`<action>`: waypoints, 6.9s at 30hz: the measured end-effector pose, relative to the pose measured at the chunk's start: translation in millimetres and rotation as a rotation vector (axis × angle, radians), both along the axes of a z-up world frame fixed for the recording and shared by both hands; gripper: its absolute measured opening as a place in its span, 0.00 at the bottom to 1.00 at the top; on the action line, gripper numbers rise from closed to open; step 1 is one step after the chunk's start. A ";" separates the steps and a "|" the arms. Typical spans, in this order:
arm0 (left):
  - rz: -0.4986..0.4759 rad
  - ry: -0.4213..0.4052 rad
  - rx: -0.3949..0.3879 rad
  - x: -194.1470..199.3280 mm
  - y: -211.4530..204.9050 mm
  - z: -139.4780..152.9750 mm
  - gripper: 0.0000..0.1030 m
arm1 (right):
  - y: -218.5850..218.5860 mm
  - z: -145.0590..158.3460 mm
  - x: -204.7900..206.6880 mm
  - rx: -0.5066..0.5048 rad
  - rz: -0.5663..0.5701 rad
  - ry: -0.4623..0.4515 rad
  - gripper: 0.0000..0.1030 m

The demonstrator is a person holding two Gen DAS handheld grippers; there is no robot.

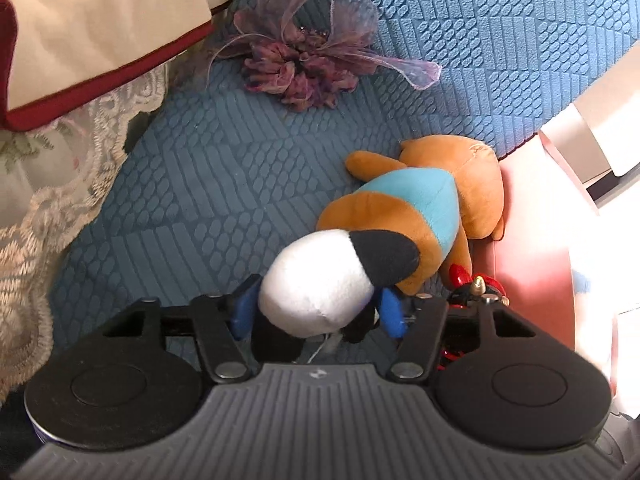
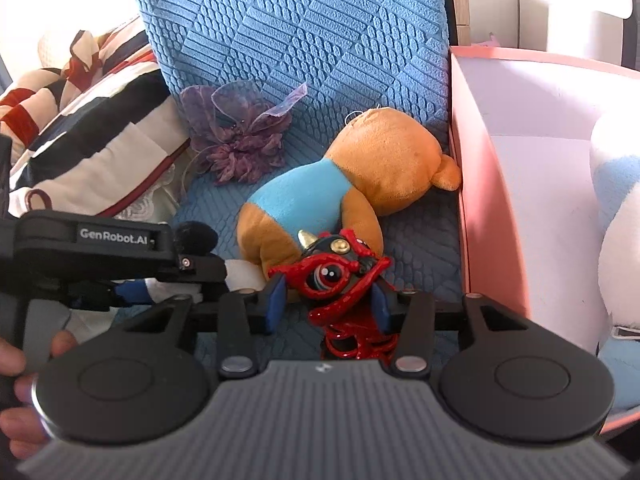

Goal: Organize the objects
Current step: 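Grasp the panda with the left tool while the right tool grasps the red toy, then carry the panda into the pink box with the left tool while the right tool drops the red toy in, then open both tools and withdraw them from the pink box, then reach the left tool to the purple bow while the right tool reaches the teddy bear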

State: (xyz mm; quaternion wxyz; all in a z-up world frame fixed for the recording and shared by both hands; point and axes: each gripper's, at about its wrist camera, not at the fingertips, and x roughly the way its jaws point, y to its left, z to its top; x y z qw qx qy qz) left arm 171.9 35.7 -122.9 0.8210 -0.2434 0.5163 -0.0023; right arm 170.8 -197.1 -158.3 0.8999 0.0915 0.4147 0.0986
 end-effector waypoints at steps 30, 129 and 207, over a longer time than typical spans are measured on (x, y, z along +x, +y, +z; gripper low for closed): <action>0.005 -0.047 -0.029 -31.0 -2.1 42.1 0.57 | -25.6 52.8 -15.1 0.025 0.007 0.071 0.45; -0.488 -0.168 0.117 6.6 -239.2 176.3 0.67 | -226.7 144.8 -65.9 0.035 -0.222 -0.075 0.36; -0.013 -0.483 0.108 -60.5 -29.1 131.2 0.94 | -12.0 62.0 -42.7 0.163 0.017 -0.066 0.92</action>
